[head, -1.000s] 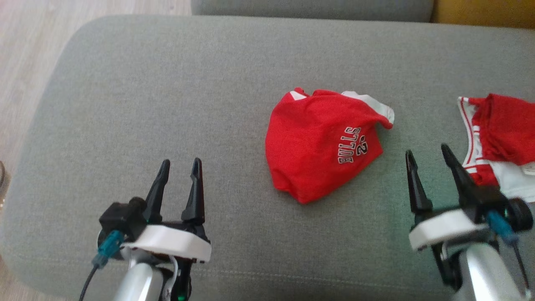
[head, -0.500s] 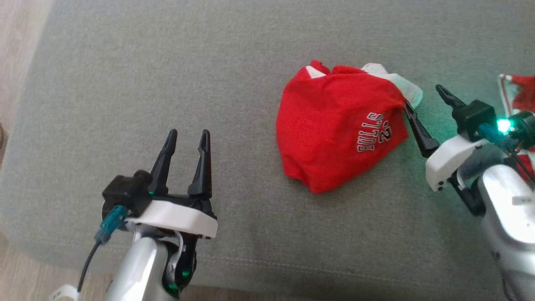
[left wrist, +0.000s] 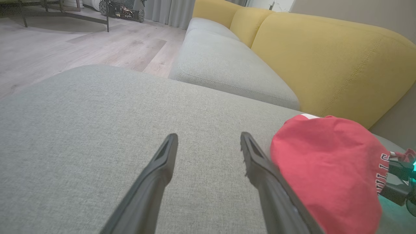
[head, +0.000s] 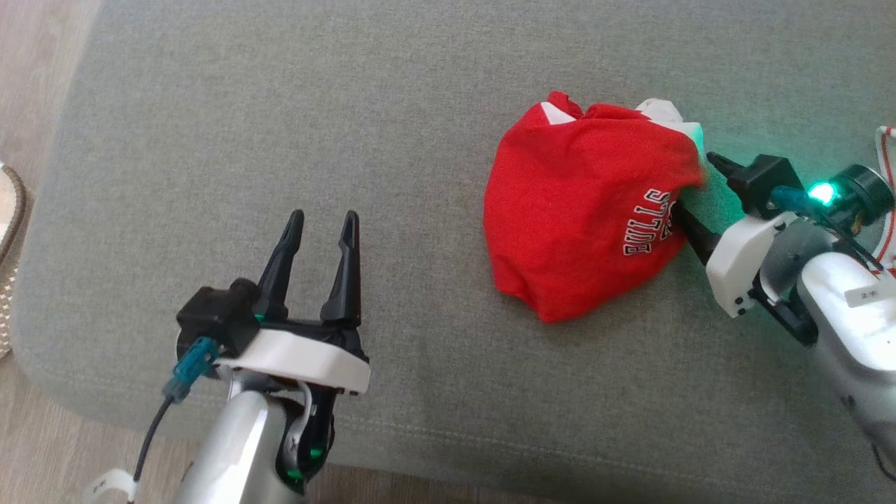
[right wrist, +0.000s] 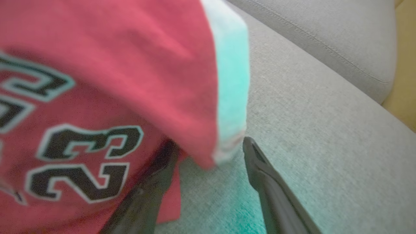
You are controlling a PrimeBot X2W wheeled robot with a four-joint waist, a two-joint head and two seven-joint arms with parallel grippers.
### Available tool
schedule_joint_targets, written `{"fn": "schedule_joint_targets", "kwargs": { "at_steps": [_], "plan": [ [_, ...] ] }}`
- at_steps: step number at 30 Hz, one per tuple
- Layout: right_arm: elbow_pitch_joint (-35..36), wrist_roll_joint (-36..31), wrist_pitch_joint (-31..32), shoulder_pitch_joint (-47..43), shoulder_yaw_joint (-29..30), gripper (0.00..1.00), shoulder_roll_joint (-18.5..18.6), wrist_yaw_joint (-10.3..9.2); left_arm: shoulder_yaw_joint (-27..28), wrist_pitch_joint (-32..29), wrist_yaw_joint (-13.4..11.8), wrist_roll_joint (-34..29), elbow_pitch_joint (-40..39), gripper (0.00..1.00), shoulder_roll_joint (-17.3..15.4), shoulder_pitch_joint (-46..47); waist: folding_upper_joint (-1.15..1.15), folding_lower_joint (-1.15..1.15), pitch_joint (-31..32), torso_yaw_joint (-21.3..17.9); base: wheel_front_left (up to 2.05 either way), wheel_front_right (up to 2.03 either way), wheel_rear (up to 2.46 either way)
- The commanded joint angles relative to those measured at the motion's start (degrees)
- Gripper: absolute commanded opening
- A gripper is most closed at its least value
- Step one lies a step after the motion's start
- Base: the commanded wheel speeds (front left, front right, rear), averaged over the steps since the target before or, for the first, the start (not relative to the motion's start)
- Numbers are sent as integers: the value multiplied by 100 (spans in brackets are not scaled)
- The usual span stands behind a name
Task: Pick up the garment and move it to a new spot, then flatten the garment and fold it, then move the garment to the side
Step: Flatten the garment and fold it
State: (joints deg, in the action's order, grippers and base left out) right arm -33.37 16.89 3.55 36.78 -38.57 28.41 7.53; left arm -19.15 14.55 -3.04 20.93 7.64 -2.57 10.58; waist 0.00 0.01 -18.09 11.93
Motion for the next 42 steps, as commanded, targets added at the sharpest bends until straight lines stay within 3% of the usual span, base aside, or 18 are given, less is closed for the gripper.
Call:
{"fn": "schedule_joint_targets", "kwargs": {
  "at_steps": [1, 4, 5, 6, 17, 26, 34, 39, 42],
  "plan": [
    [120, 125, -15, 170, -192, 100, 169, -4, 164, 45, -5, 25, -170, 100, -31, 219, 0, -1, -11, 14, 0, 0, 0],
    [84, 430, -111, 374, -573, 100, 313, -4, 146, 45, -5, 29, -163, 100, -31, 239, 0, -1, -28, 37, 0, 0, 0],
    [36, 524, -153, 434, -625, 46, 341, -4, 143, 45, -8, 32, -161, 100, -31, 242, 0, -1, -29, 42, 0, 0, 0],
    [-6, 575, -223, 491, -674, 0, 362, -4, 141, 45, -12, 35, -160, 100, -31, 245, 0, -1, -30, 47, 0, 0, 0],
    [-853, 547, -1206, 719, -172, 0, 31, -4, 199, 45, -46, 21, -132, 100, -31, 197, 0, -1, 198, -71, 0, 0, 0],
    [-1208, -237, -1504, 1254, 452, 0, -254, -4, 195, 45, -71, 56, -95, 100, -31, 26, 0, -1, 624, -177, 0, 0, 0],
    [-1502, -1118, -1573, 2521, 934, 0, -591, -4, 58, 45, -131, 181, -71, 100, -31, -151, 0, -1, 1117, 3, 0, 0, 0],
    [-1396, -1603, -1803, 3175, 1763, 0, -877, -4, 54, 45, -209, 253, -86, 100, -31, -349, 0, -1, 1328, 135, 0, 0, 0],
    [-1078, -1828, -1846, 3083, 2376, 0, -1134, -4, 124, 45, -231, 270, -99, 100, -31, -453, 0, -1, 1378, 142, 0, 0, 0]
  ]
}}
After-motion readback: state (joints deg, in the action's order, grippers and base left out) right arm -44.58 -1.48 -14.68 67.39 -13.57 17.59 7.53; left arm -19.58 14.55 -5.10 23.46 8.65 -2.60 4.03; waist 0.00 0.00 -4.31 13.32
